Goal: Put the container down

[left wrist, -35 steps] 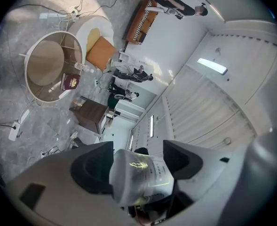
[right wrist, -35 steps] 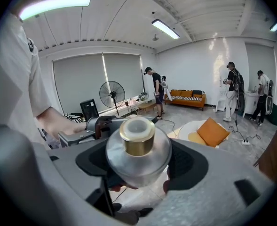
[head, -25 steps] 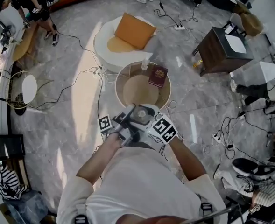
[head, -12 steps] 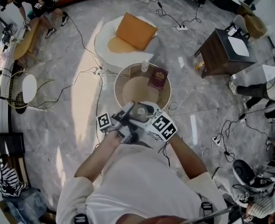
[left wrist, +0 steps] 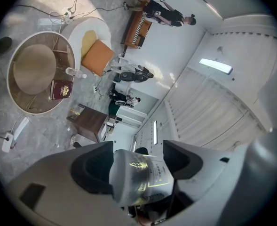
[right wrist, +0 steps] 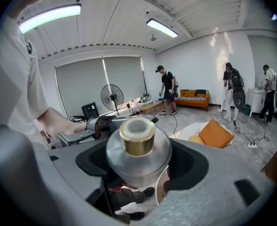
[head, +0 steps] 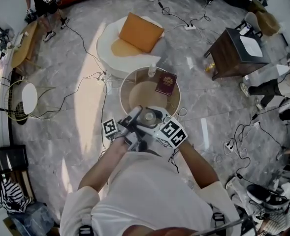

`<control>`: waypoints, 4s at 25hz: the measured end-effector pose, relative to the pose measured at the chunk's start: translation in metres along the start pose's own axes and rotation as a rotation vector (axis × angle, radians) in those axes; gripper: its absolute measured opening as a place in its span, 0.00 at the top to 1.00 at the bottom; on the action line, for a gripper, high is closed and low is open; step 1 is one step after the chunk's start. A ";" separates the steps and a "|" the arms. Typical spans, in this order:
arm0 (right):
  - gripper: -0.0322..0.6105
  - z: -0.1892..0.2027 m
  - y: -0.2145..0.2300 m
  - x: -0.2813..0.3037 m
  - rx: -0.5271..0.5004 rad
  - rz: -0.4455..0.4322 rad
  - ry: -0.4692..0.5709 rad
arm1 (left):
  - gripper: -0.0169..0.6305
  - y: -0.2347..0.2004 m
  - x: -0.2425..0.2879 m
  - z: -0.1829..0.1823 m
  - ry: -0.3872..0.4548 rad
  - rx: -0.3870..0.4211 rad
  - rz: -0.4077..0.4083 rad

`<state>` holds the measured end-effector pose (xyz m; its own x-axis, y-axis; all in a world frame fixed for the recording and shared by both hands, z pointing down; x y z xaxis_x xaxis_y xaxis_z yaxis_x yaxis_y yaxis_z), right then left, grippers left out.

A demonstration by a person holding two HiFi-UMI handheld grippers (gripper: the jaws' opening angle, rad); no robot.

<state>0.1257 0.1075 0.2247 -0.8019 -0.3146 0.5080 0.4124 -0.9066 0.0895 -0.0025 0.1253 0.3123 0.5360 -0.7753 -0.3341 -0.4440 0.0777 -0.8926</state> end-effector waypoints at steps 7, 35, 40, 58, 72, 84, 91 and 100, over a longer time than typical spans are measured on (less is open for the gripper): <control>0.42 -0.016 0.043 0.038 0.035 0.043 0.002 | 0.50 -0.004 0.034 -0.057 -0.047 -0.024 -0.029; 0.42 0.012 0.218 0.193 0.262 0.211 -0.028 | 0.50 -0.111 0.148 -0.262 -0.251 -0.147 -0.194; 0.42 0.035 0.239 0.228 0.293 0.230 -0.026 | 0.50 -0.144 0.150 -0.297 -0.278 -0.161 -0.217; 0.42 0.128 0.295 0.306 0.325 0.247 -0.040 | 0.50 -0.261 0.147 -0.364 -0.279 -0.181 -0.245; 0.42 0.232 0.340 0.356 0.323 0.148 -0.051 | 0.50 -0.373 0.129 -0.394 -0.191 -0.141 -0.254; 0.42 0.307 0.359 0.388 0.343 0.120 -0.084 | 0.50 -0.454 0.110 -0.410 -0.155 -0.133 -0.269; 0.42 0.349 0.366 0.411 0.337 0.113 -0.096 | 0.50 -0.497 0.096 -0.422 -0.125 -0.128 -0.278; 0.42 0.390 0.373 0.434 0.317 0.099 -0.117 | 0.50 -0.538 0.080 -0.434 -0.106 -0.124 -0.309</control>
<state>0.1002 -0.2571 0.8124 -0.7037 -0.3461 0.6205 0.6143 -0.7352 0.2867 -0.0323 -0.2500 0.8970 0.7273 -0.6804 -0.0895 -0.3298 -0.2322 -0.9150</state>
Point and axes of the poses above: the fingertips, and each gripper's own axes: x forward along the fingers, y to its right, z out of its underside, the point moved 10 cm from there along -x, backward along the fingers, and after that the axes turned 7 degrees about z, right-handed, at the moved point
